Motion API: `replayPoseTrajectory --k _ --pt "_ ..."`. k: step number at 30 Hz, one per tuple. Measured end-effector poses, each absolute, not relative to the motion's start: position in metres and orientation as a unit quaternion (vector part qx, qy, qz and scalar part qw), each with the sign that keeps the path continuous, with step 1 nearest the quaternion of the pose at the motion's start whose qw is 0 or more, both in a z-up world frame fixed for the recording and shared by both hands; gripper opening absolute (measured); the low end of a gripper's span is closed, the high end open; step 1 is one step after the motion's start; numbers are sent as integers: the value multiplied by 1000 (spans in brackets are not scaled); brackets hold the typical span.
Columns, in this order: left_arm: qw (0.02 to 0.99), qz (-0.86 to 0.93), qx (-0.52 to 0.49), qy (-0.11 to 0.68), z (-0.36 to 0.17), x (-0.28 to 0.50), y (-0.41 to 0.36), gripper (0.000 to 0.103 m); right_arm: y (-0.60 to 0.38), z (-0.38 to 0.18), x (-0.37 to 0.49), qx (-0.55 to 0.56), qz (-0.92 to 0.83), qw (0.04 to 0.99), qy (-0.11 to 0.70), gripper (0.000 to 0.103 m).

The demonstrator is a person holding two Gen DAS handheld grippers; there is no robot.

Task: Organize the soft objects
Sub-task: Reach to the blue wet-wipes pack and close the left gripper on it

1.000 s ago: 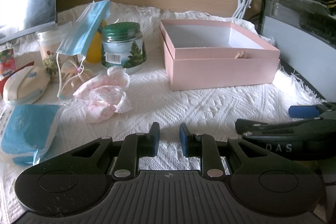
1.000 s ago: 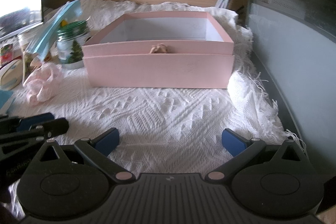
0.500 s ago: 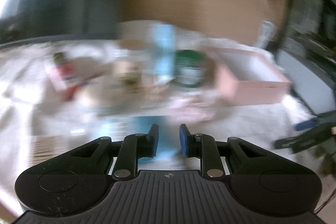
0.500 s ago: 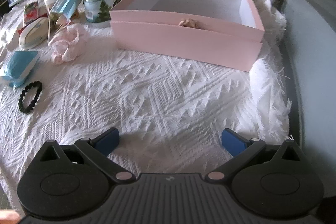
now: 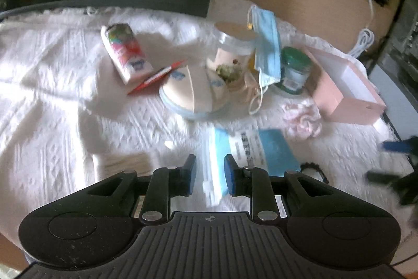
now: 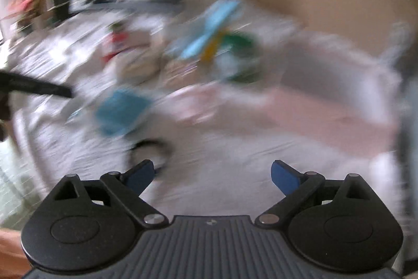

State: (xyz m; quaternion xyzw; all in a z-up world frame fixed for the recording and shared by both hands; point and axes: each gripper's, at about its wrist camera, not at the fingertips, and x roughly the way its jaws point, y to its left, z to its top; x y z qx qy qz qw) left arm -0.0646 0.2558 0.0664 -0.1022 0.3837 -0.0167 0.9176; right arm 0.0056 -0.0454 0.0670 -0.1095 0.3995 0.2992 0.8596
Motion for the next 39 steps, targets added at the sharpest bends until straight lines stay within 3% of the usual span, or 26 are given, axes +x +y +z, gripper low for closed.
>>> replayPoseTrajectory --k 11,19,27,32,39 --pt "905 -81 -126 397 65 -45 269 26 18 42 12 -131 341 837 408 91" --pt "870 -201 -133 431 48 -29 239 28 4 37 23 -169 194 883 393 89" --pt "861 -310 -27 403 72 -37 187 28 -63 41 23 -108 84 908 397 89" --pt "913 -215 37 346 106 -32 175 28 -99 46 16 -69 63 909 406 89" --pt "915 -142 70 372 83 -7 145 29 -111 56 12 -53 63 918 389 89"
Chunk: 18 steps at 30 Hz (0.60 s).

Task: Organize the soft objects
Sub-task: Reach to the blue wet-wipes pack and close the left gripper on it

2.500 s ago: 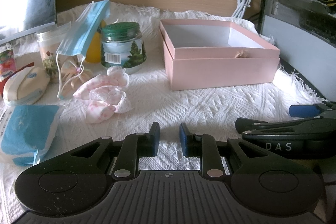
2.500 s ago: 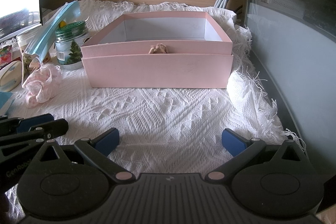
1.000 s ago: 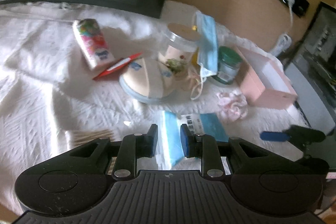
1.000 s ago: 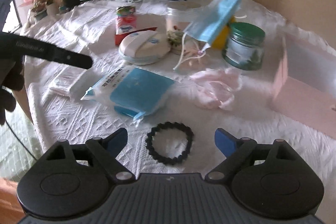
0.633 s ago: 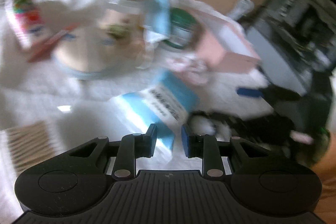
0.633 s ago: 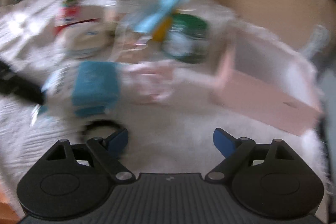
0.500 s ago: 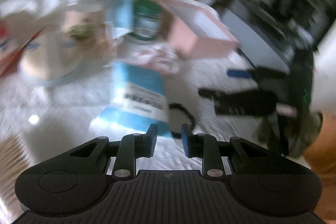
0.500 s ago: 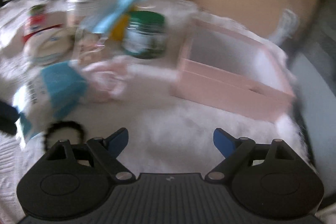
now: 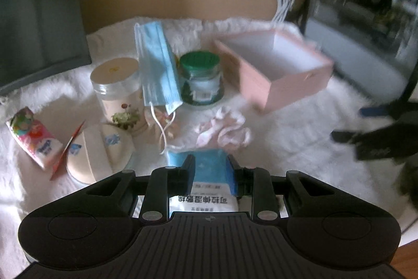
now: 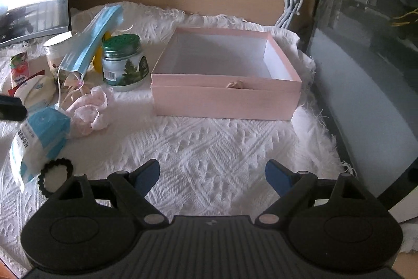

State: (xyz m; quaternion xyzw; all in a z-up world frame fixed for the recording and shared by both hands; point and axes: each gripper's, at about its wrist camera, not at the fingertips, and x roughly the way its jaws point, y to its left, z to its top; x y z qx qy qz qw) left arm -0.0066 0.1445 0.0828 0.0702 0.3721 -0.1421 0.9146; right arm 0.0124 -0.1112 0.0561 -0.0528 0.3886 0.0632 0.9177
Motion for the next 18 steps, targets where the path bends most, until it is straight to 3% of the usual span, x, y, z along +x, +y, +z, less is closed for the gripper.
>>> replayPoseTrajectory --k 7,13,18 --pt "906 -117 100 395 59 -7 134 33 -111 52 17 -52 72 917 388 89" --pt "904 -167 108 379 51 -11 124 73 -107 47 22 -54 89 913 394 89" --pt "914 -134 128 360 56 -16 125 70 -95 46 21 -65 119 908 396 89"
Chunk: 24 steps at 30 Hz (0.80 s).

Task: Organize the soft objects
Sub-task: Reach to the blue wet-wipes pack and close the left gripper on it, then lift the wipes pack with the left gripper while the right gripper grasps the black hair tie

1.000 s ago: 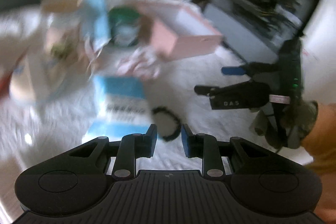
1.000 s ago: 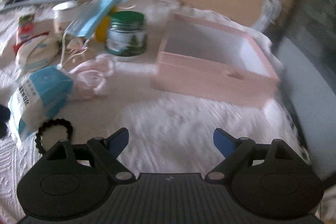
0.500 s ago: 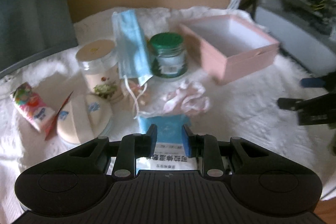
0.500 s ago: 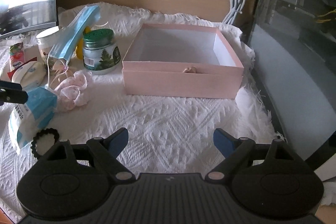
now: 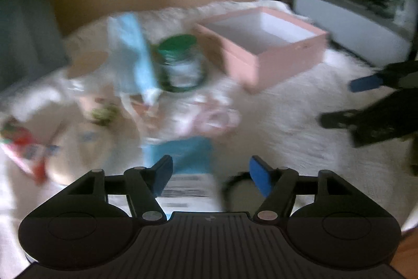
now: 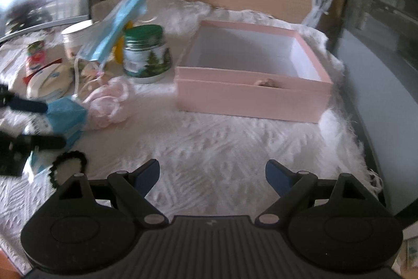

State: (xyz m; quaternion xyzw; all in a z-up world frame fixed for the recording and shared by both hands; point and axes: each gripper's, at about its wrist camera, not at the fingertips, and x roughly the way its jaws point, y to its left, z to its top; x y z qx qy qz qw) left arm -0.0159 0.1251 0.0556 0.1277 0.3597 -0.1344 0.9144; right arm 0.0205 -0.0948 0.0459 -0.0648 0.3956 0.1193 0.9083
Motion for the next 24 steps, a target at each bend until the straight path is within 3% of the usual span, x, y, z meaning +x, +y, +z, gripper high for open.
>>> replayPoseTrajectory --k 2,6,9,11,12,13,15,20,24 --pt "912 -97 134 374 54 -10 132 70 -90 46 20 -62 139 904 399 89" --pt "892 -103 5 441 46 19 160 70 -75 48 16 -59 185 893 407 89" --pt "893 -100 32 438 41 26 156 70 -65 49 10 -67 212 887 406 87" --pt "890 -100 38 444 36 27 155 70 -57 50 6 -75 229 883 403 72" --pt "887 -104 34 449 35 26 158 69 -50 49 6 -81 242 876 409 53" --pt "887 -109 22 449 36 24 162 69 -43 48 6 -86 258 867 418 40" --pt "891 -112 0 440 40 16 173 62 -30 46 6 -87 277 860 420 39" --pt "900 -93 -29 425 54 -12 198 60 -5 39 12 -74 299 852 424 38" --pt "901 -94 -38 421 61 -29 206 60 7 31 14 -86 300 843 438 15"
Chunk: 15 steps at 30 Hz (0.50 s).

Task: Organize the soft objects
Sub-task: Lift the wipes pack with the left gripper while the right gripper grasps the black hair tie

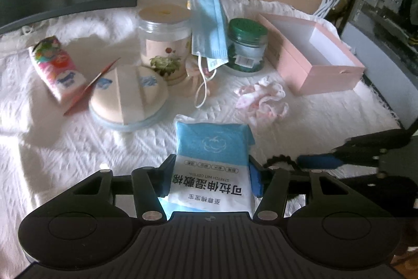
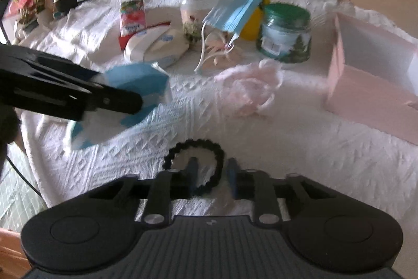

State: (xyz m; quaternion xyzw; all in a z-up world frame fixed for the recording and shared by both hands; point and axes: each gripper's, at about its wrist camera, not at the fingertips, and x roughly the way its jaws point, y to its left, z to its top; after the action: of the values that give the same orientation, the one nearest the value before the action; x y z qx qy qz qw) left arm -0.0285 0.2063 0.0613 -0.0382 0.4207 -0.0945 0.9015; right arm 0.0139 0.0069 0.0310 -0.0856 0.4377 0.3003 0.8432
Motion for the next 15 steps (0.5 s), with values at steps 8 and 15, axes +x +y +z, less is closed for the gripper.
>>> replayPoseTrajectory --k 8,15 --pt "896 -148 -28 417 76 -32 188 59 -40 67 1 -83 267 868 410 7" --pt "903 -229 -74 355 126 16 145 59 -109 129 6 -82 186 919 339 4"
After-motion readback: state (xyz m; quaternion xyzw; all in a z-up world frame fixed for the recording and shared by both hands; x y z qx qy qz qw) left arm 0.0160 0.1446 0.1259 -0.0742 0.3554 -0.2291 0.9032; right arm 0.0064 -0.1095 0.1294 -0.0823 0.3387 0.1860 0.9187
